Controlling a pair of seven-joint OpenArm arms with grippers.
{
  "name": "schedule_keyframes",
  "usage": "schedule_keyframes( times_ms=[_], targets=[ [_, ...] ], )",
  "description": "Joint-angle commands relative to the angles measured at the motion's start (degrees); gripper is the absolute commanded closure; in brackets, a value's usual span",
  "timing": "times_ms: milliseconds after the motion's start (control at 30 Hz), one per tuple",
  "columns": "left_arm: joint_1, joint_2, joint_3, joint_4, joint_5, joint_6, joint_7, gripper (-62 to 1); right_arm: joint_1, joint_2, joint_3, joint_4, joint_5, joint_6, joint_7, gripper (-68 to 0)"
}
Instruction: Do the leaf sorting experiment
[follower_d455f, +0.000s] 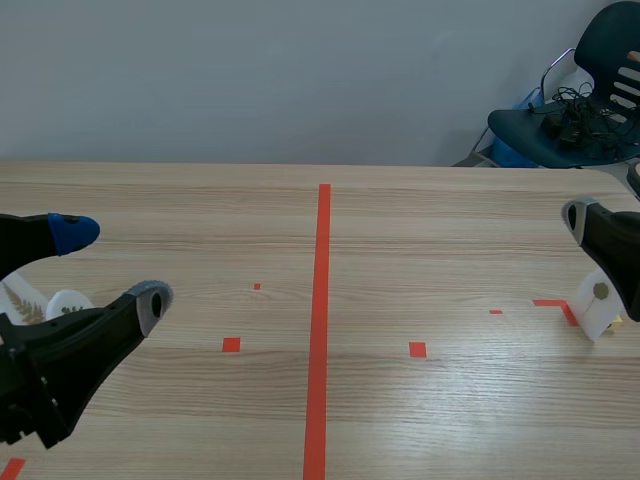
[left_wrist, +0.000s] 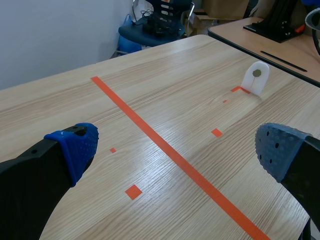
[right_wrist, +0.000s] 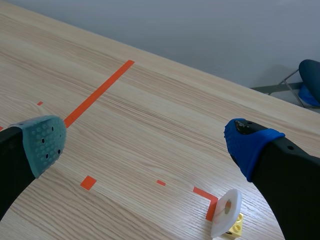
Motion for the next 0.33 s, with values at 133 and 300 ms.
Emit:
schedule_keyframes(
  times_ms=[133, 300],
  targets=[
    [-0.42, 0.15, -0.39, 0.15, -0.83, -0.09, -1.03, -62.3, 0.07, 0.92, 0.70, 1.22, 1.03, 0.04, 0.96, -67.9],
    [-0.42, 0.15, -0.39, 0.15, -0.83, -0.09, -1.20, -62.3, 0.07, 0.92, 0.70, 1.22, 1.03, 0.02, 0.98, -67.9]
  ],
)
